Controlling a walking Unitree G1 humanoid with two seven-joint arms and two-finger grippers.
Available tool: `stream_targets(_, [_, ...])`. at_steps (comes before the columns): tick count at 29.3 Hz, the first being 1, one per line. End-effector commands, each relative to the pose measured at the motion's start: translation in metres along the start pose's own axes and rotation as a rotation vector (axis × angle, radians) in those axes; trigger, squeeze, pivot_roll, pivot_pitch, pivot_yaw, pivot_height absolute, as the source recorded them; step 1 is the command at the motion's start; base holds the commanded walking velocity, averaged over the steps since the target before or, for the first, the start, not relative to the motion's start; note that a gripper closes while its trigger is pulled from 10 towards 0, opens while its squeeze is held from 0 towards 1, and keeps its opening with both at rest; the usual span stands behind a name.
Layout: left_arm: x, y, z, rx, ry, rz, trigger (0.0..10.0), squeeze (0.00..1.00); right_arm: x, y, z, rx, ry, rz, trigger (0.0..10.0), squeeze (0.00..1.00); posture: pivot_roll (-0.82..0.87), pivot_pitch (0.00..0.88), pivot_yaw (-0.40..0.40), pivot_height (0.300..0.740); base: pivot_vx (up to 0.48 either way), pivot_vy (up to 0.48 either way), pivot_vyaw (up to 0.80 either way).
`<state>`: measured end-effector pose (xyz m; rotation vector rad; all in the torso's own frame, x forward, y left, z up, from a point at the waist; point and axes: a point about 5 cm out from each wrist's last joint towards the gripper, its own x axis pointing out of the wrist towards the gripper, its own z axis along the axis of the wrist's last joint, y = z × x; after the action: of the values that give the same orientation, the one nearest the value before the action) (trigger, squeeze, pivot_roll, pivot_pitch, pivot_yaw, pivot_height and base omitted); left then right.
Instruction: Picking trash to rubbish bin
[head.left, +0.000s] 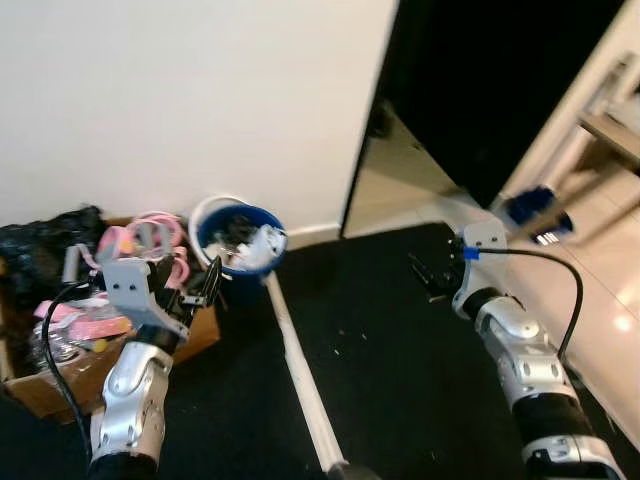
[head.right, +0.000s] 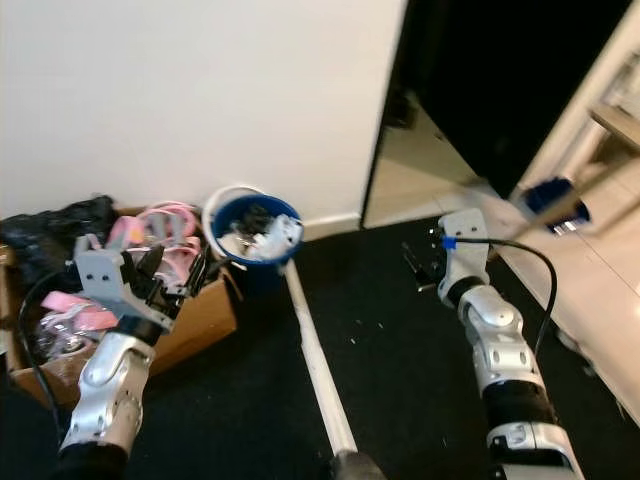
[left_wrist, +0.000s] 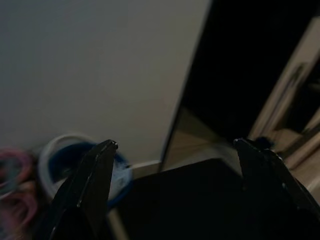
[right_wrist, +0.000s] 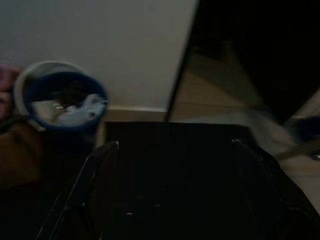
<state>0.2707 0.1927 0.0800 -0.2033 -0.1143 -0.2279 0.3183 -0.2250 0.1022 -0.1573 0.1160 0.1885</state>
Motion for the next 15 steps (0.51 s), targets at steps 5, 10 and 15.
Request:
stream_targets(5, [-0.0028, 0.0021, -0.0028, 0.006, 0.015, 0.006, 10.0, 0.00, 0.0001, 0.0015, -0.0014, -0.005, 0.005, 0.005, 10.0, 0.00, 0.01, 0.000, -0.038, 0.740, 0.000, 0.000, -0.80])
stream_targets(10, [-0.0025, 0.0021, -0.0024, 0.006, 0.014, 0.007, 10.0, 0.00, 0.0003, 0.0014, -0.0011, -0.006, 0.006, 0.005, 10.0, 0.00, 0.01, 0.000, -0.038, 0.740, 0.000, 0.000, -0.80])
stream_targets(15, [-0.0026, 0.0023, -0.0025, 0.006, 0.014, 0.007, 10.0, 0.00, 0.0003, 0.0014, -0.0011, -0.007, 0.006, 0.005, 10.0, 0.00, 0.01, 0.000, -0.038, 0.740, 0.000, 0.000, -0.80])
